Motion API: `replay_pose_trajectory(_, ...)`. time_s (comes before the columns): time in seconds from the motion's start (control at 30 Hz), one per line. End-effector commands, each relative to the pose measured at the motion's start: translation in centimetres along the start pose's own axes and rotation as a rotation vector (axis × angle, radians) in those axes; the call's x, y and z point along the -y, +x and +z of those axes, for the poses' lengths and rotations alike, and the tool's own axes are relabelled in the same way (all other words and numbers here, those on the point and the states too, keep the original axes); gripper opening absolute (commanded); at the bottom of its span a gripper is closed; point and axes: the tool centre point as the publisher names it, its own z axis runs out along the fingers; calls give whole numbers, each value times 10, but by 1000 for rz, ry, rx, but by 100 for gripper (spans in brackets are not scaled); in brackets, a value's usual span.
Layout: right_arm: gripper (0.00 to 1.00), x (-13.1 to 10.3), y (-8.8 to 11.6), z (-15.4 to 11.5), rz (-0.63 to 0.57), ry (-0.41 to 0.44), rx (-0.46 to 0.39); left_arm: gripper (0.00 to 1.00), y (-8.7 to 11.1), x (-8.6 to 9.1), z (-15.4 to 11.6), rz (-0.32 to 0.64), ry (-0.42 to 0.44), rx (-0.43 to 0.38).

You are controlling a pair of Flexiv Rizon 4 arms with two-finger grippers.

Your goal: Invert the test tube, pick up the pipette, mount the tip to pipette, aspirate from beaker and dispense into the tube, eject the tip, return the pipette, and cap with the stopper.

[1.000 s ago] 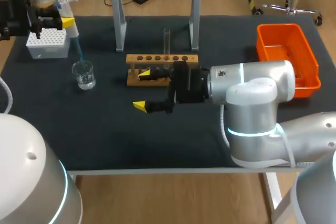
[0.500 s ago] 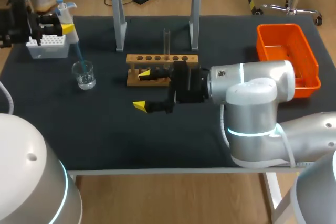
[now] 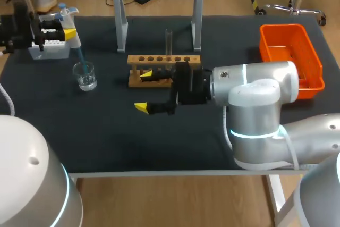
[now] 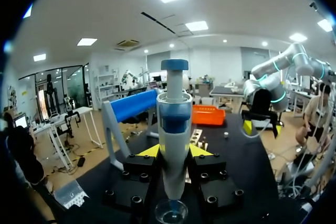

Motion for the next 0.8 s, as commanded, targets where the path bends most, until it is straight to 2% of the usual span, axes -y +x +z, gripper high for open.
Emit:
replay_pose_trajectory(0.03, 100, 0, 0, 0, 0, 2, -1, 0, -1, -6, 0, -2, 0, 4)
replay_pose_trajectory(0.13, 100, 0, 0, 0, 0, 2, -1, 0, -1, -8, 1, 3, -25, -7)
replay_pose_trajectory(0.8, 100, 0, 0, 0, 0, 2, -1, 0, -3, -22, 2, -6, -20, 5)
